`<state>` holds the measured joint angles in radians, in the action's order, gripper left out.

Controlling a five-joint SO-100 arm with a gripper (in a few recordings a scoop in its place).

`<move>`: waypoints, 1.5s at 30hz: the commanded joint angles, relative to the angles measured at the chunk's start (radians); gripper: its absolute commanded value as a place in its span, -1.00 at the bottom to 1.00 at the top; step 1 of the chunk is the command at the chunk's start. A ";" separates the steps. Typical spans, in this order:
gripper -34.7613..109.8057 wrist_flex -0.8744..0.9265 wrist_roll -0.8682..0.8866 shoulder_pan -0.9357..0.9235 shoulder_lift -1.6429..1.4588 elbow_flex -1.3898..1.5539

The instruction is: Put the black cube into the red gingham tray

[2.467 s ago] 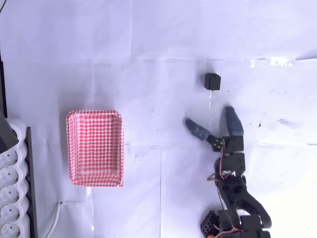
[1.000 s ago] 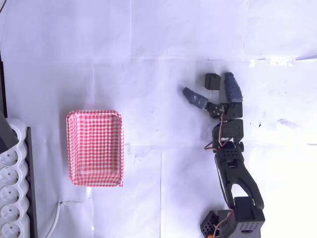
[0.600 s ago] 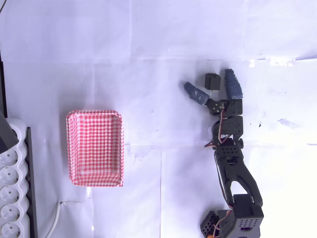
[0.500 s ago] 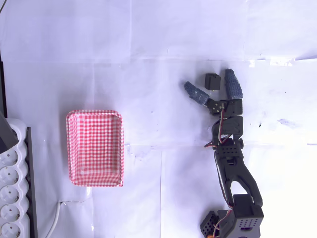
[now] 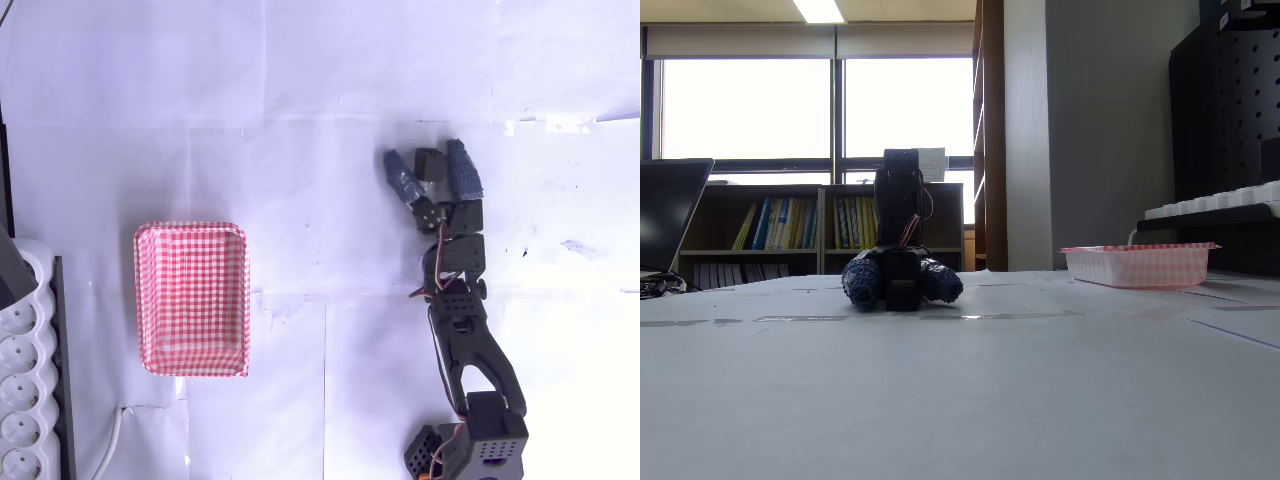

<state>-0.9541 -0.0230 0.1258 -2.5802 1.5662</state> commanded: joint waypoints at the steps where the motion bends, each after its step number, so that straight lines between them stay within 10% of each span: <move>1: -0.29 -0.021 0.008 0.026 -0.014 0.034; 11: -0.52 0.077 0.034 0.029 0.043 0.002; 18: -0.52 1.197 0.046 0.046 0.436 0.141; 32: -0.52 2.408 -0.291 0.434 0.584 1.198; 45: -0.52 2.376 -0.337 0.815 0.334 1.371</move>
<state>1.4634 -0.3436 0.8820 -2.2166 2.7888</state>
